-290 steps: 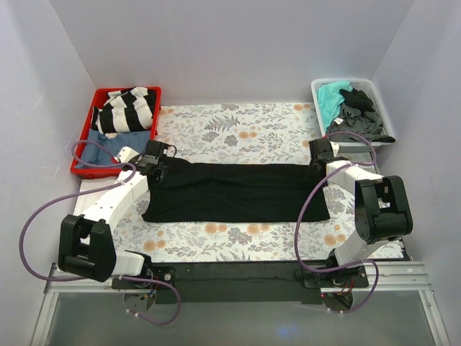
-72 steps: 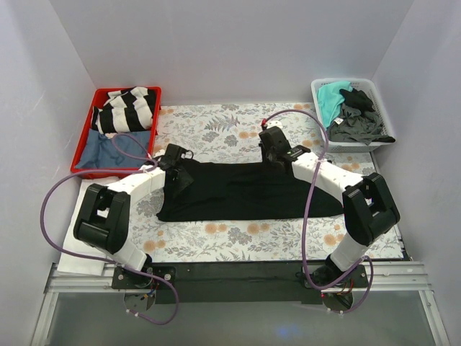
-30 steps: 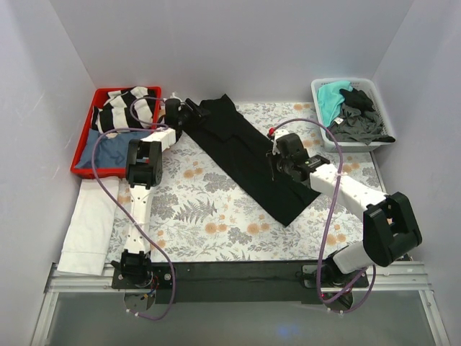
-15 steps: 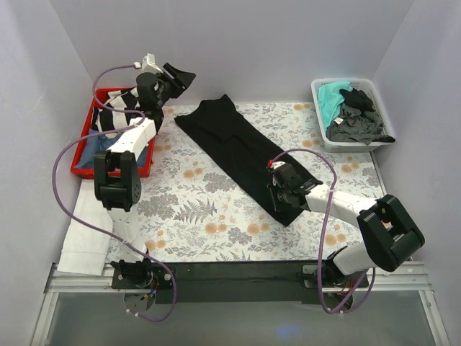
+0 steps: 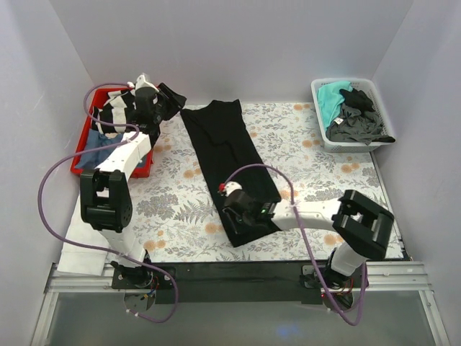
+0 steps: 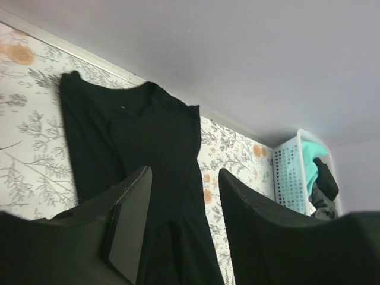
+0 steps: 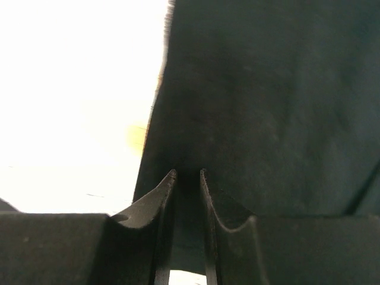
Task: Fold and stack the t-shirts
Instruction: Rotate the tshirt 90 degrees
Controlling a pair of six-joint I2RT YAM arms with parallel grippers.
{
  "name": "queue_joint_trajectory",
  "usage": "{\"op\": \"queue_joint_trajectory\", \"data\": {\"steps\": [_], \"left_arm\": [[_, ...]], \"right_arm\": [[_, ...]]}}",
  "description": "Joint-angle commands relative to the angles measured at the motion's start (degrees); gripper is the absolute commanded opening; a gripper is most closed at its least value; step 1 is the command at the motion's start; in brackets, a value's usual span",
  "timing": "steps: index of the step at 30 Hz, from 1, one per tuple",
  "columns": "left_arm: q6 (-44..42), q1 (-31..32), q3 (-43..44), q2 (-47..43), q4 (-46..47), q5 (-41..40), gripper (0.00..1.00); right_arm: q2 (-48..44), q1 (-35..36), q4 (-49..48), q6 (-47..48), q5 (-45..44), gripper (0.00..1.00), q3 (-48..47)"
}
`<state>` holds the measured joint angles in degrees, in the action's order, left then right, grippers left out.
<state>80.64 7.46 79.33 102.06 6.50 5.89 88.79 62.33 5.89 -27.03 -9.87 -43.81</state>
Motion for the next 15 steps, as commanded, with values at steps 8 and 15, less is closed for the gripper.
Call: {"op": "queue_joint_trajectory", "data": {"steps": [8,15], "left_arm": [[-4.4,0.6,0.4,-13.2,-12.1,-9.3,0.47],[-3.6,1.3,-3.3,-19.1,-16.6,-11.0,0.47]], "right_arm": [[21.7,10.6,9.4,-0.1,-0.3,0.27,-20.2],[11.9,10.6,8.4,0.4,-12.3,0.33,-19.2]]}}
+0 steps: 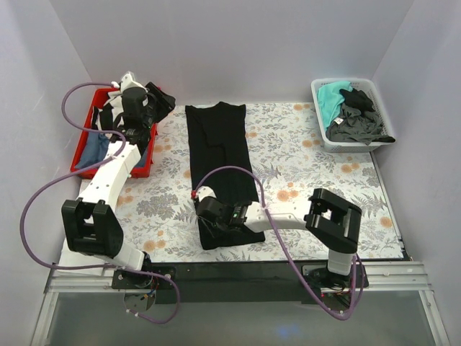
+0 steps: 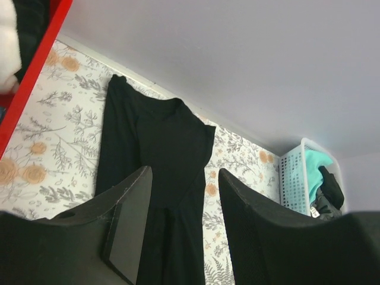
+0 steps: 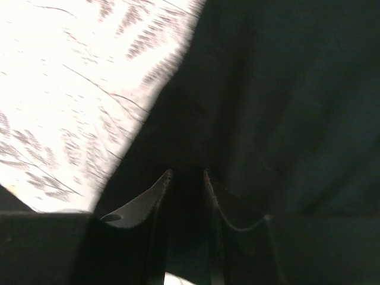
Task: Fold and stack the t-shirts
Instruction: Rotate the tshirt 90 degrees, then grab the bottom of the folded rectangular tshirt with both arms
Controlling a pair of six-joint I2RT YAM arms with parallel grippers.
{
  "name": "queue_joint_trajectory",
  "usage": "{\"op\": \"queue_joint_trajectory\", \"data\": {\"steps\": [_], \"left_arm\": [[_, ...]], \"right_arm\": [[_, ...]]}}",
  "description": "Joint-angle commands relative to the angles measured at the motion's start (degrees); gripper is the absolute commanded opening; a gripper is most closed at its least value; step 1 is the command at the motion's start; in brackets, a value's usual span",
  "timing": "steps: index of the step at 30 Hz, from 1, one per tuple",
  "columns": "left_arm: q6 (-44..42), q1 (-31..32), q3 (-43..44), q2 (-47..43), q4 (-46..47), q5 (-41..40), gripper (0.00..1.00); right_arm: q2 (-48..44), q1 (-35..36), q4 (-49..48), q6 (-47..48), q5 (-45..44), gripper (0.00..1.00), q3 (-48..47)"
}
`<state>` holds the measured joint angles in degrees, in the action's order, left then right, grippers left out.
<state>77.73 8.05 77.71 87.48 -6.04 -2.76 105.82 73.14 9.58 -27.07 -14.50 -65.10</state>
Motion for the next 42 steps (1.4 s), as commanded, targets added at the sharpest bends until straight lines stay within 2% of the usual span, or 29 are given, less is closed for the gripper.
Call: {"op": "queue_joint_trajectory", "data": {"steps": [1,4,5,9,13,16,17,22,29,36,42], "left_arm": [[-1.4,1.9,-1.9,-5.4,-4.7,-2.4,0.47],[-3.2,5.4,-2.5,-8.6,-9.1,-8.3,0.47],[-2.8,6.2,-3.2,-9.5,-10.2,-9.3,0.48],[1.3,10.1,-6.9,-14.9,-16.6,-13.8,0.48],[6.8,13.2,-15.1,-22.2,-20.3,-11.8,0.46],[8.4,17.9,-23.9,-27.5,-19.2,-11.3,0.45],[9.4,19.4,-26.0,-30.6,-19.4,-13.4,0.45],[16.4,26.0,-36.3,-35.7,-23.7,-13.1,0.45],[31.0,36.3,-44.6,-33.7,-32.5,-15.9,0.43],[42.6,48.7,-46.2,-29.2,-35.7,-16.0,0.43],[53.3,55.1,-47.5,-25.4,-41.0,-16.4,0.43]], "right_arm": [[-7.0,-0.2,3.5,1.0,-7.6,0.34,2.9],[-16.6,-0.1,0.2,2.3,-7.6,0.36,6.9],[-21.9,-0.1,-0.4,2.5,-7.7,0.40,7.9],[-33.6,-0.1,-1.9,3.7,-10.8,0.53,13.1],[-41.1,-0.5,4.4,3.5,-17.9,0.62,17.5],[-44.6,-2.5,8.8,4.0,-18.4,0.63,20.7],[-45.9,-2.8,9.5,4.0,-18.5,0.63,21.9],[-47.5,-7.7,11.2,2.5,-18.6,0.64,25.7],[-43.8,-10.7,9.6,-0.7,-15.2,0.64,30.8],[-43.6,-11.4,7.9,-2.8,-13.1,0.64,33.8],[-46.1,-11.4,4.6,-3.3,-9.1,0.64,37.0]]}}
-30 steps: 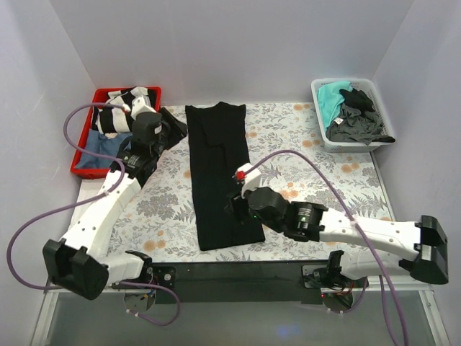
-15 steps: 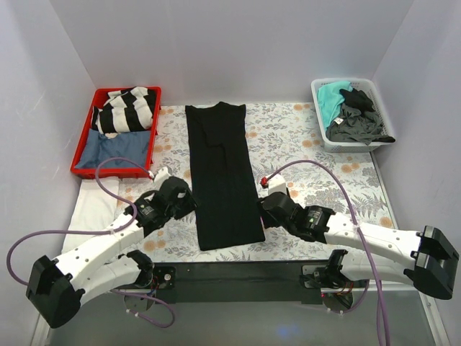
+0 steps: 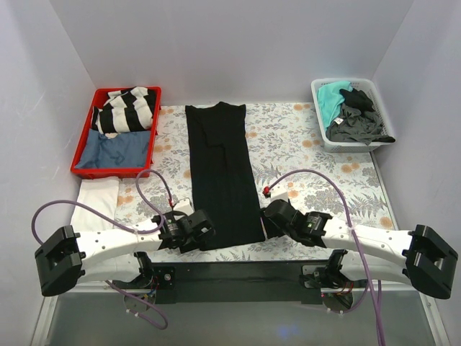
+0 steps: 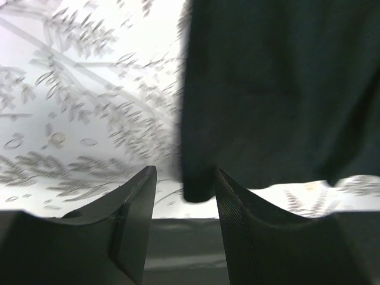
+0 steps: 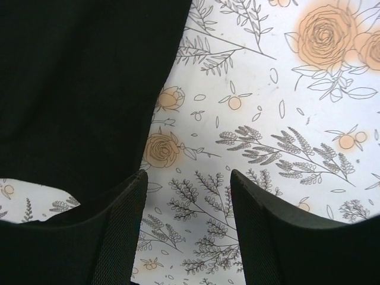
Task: Fold and stack the t-shirts
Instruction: Grab the bottom of the folded rectangular tshirt with both arms
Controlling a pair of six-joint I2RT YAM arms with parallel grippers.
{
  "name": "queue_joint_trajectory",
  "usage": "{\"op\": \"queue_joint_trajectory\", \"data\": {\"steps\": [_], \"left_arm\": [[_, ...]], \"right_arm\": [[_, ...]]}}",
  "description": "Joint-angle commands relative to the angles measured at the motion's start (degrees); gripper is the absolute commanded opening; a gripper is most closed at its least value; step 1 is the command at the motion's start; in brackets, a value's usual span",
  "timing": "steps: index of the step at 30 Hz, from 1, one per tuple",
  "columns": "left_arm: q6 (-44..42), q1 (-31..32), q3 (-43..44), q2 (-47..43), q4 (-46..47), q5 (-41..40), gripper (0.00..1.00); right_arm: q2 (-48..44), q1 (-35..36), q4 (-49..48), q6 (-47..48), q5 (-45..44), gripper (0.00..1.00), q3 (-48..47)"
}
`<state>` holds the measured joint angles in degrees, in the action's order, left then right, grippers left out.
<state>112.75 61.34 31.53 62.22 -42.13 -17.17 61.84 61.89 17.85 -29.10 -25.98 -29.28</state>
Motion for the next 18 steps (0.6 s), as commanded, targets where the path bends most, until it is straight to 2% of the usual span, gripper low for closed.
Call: {"op": "queue_joint_trajectory", "data": {"steps": [1,6,18], "left_arm": [[18.8,2.2,-1.7,-0.7,-4.8,-2.0,0.43],[20.5,2.4,-5.0,-5.9,-3.8,-2.2,0.43],[21.4,2.4,-8.8,-10.0,2.3,-0.9,0.43]], "right_arm": [[-3.5,-0.1,-4.1,-1.2,2.9,0.64,1.5],[-5.1,-0.1,-5.9,-0.9,5.7,0.64,2.8],[-2.0,0.0,-9.7,-1.8,8.7,0.63,4.6]]}}
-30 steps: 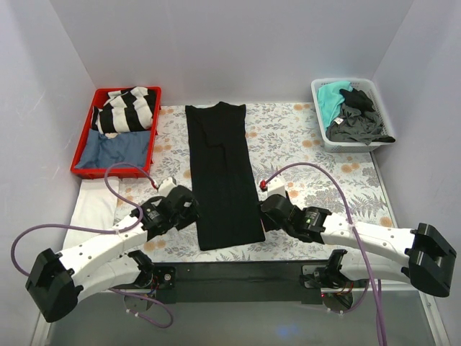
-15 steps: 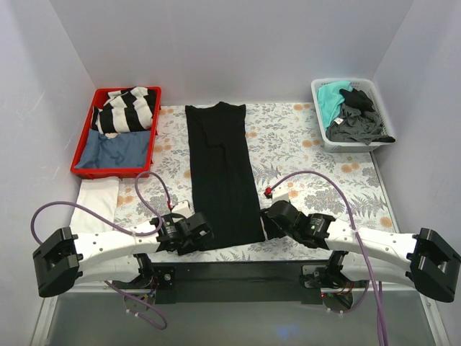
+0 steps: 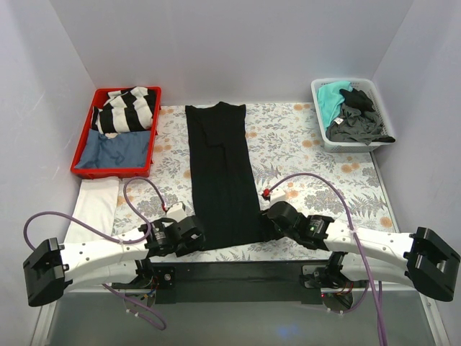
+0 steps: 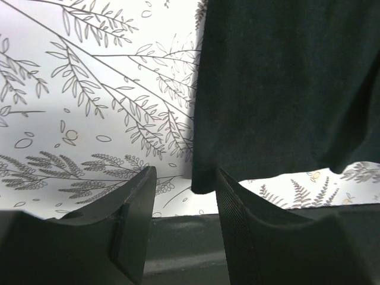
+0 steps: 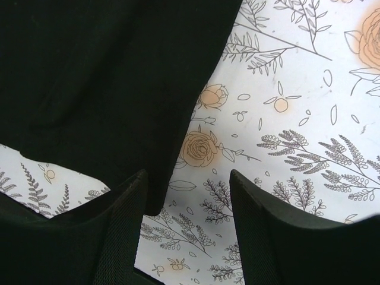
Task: Fold and stack the t-shirts
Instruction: Grab the bottom of the folded rectangular tshirt with both arms
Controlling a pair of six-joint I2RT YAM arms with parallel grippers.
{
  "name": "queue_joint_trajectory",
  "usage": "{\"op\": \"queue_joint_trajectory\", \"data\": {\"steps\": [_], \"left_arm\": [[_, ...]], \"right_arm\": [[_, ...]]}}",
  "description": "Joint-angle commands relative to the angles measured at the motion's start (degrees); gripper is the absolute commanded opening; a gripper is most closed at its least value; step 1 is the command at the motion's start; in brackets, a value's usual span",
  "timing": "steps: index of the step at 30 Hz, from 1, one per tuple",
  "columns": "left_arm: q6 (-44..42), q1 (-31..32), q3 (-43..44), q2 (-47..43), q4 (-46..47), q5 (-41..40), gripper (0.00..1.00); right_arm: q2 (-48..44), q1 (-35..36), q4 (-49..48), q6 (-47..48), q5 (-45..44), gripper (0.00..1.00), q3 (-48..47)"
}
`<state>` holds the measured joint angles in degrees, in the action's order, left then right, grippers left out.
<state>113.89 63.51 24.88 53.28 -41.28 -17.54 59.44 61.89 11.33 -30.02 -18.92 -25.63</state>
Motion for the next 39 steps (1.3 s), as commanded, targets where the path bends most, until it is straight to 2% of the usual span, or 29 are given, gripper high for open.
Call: {"op": "queue_joint_trajectory", "data": {"steps": [1,7,21,30,31,34,35,38,39], "left_arm": [[20.1,0.2,-2.4,-2.2,1.8,-0.8,0.43],[19.4,0.2,-2.6,-4.9,3.6,-2.0,0.43],[20.1,0.2,-5.5,-1.3,8.8,-1.3,0.44],[21.4,0.2,-9.2,-2.7,10.9,-0.2,0.43],[21.6,0.1,-9.4,-2.8,10.8,0.1,0.43],[21.6,0.2,-9.8,-2.9,10.5,0.4,0.34],[21.6,0.1,-9.8,-2.9,10.4,0.4,0.28],[21.8,0.2,-9.5,-3.0,9.2,0.2,0.11],[21.9,0.1,-9.5,-3.2,8.8,0.1,0.00]], "right_arm": [[0.4,0.0,-3.4,-1.0,1.9,0.63,1.2],[-0.1,0.9,-4.9,-1.5,3.4,0.63,1.5],[5.4,2.6,-9.5,-4.1,6.1,0.59,4.6],[5.9,3.1,-8.3,-6.9,6.4,0.28,6.3],[5.7,3.1,-8.1,-7.1,6.4,0.20,6.5],[5.2,3.1,-6.3,-7.6,5.6,0.04,6.6],[5.0,3.1,-6.0,-7.6,5.4,0.02,6.6],[4.0,3.1,-5.1,-7.8,4.9,0.01,6.7],[3.7,3.1,-5.0,-7.8,4.9,0.01,6.7]]}}
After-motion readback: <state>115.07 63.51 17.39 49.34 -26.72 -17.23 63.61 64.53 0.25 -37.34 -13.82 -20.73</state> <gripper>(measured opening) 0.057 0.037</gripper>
